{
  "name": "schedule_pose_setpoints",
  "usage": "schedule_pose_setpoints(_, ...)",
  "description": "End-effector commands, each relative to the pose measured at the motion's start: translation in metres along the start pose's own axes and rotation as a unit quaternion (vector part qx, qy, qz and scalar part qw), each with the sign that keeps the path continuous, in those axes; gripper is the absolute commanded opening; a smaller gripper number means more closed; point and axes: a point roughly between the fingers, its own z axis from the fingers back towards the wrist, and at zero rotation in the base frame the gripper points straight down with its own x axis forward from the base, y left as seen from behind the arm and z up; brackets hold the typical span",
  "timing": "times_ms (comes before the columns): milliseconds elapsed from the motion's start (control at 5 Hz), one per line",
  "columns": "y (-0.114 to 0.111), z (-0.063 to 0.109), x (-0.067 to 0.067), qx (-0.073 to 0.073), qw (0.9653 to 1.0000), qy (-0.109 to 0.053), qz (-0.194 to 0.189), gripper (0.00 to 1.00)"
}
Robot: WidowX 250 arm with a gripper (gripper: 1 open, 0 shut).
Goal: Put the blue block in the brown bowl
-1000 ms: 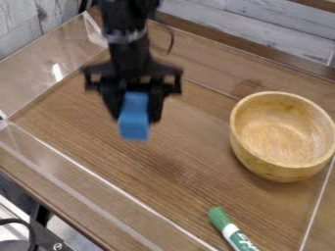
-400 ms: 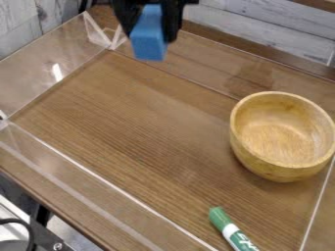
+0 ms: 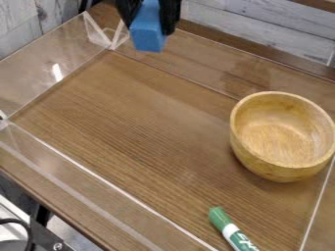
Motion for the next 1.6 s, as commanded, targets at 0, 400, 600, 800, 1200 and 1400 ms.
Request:
schedule_pose_setpoints(0, -0.004, 0.002, 0.006, 0.005, 0.9992, -0.034, -0.02, 0.0)
schedule_pose_setpoints(400, 0.003, -0.013, 0.022, 0.009, 0.997, -0.054, -0.055, 0.0)
schedule_pose_setpoints(600, 0.009, -0.017, 0.031, 0.008, 0.9953, -0.063, -0.073, 0.0)
schedule_pose_setpoints(800, 0.014, -0.018, 0.038, 0.01, 0.9933, -0.074, -0.087, 0.0)
schedule_pose_setpoints(1200, -0.036, -0.007, 0.01, -0.013, 0.9911, -0.065, -0.116, 0.0)
schedule_pose_setpoints(1400, -0.071, -0.008, -0.003, -0.02, 0.9894, -0.062, -0.13, 0.0)
